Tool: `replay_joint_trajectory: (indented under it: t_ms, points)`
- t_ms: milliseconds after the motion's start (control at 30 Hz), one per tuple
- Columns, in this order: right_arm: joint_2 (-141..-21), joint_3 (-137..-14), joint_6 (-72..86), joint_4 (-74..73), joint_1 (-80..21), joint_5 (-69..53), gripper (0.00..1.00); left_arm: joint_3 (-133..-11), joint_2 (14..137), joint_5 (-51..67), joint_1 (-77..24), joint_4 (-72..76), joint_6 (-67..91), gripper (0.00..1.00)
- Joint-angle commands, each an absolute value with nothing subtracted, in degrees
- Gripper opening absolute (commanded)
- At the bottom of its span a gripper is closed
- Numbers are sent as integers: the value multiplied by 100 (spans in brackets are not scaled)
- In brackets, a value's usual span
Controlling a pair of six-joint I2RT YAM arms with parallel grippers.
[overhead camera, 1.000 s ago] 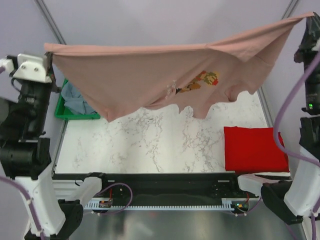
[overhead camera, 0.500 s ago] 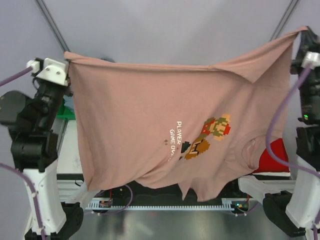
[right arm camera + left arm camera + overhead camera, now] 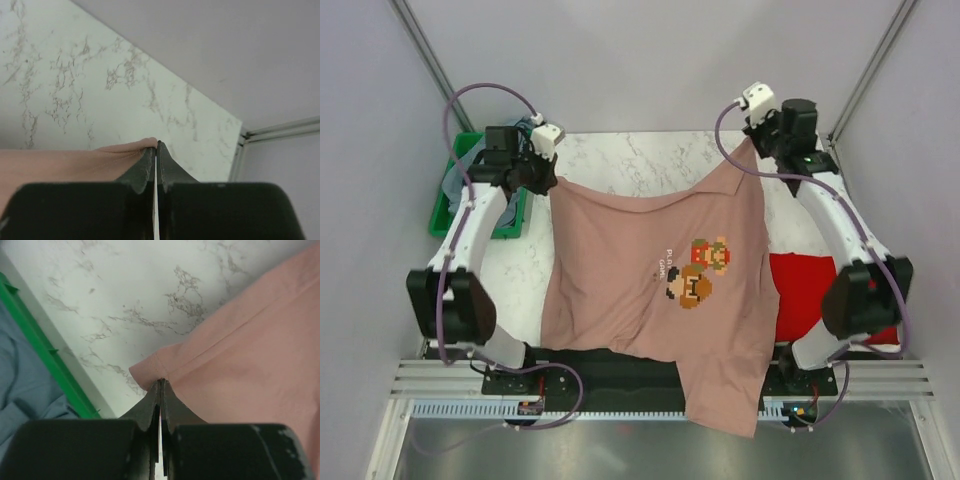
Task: Fold and stack the t-shirts
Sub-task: Flatten the tshirt out
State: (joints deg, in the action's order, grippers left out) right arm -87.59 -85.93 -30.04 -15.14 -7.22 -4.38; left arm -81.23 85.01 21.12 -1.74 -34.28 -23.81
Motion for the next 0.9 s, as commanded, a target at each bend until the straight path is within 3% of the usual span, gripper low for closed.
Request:
replay_joint_trajectory:
  t_ms: [0,333,633,667,700,767,867]
  points:
    - [-9946,-8875,-3024,-817,-694,-634,0,-8691,9533,2128,-193,-3393,-2040,2]
    - [-13891,-12636,-2848,-879,-694,341,0,-10651,12031,950,-185,-3314,-1890,2]
    - [-15248,-14027,-3164,254,-756,650,0,-11601,13068,169,-325,-2514,-2250,3]
    - [-15310,-14062,-3199,333,-773,668,0,-11680,13122,71,-334,-2427,-2215,7]
    - [-15363,-14097,-3269,377,-782,703,0,-11724,13166,18,-369,-2278,-2189,23]
    - [-15451,-14150,-3304,518,-835,747,0,-11847,13184,-351,-413,-2180,-2162,36]
    - [-15504,-14185,-3349,790,-844,835,0,-11953,12895,-606,-422,-2048,-2057,48]
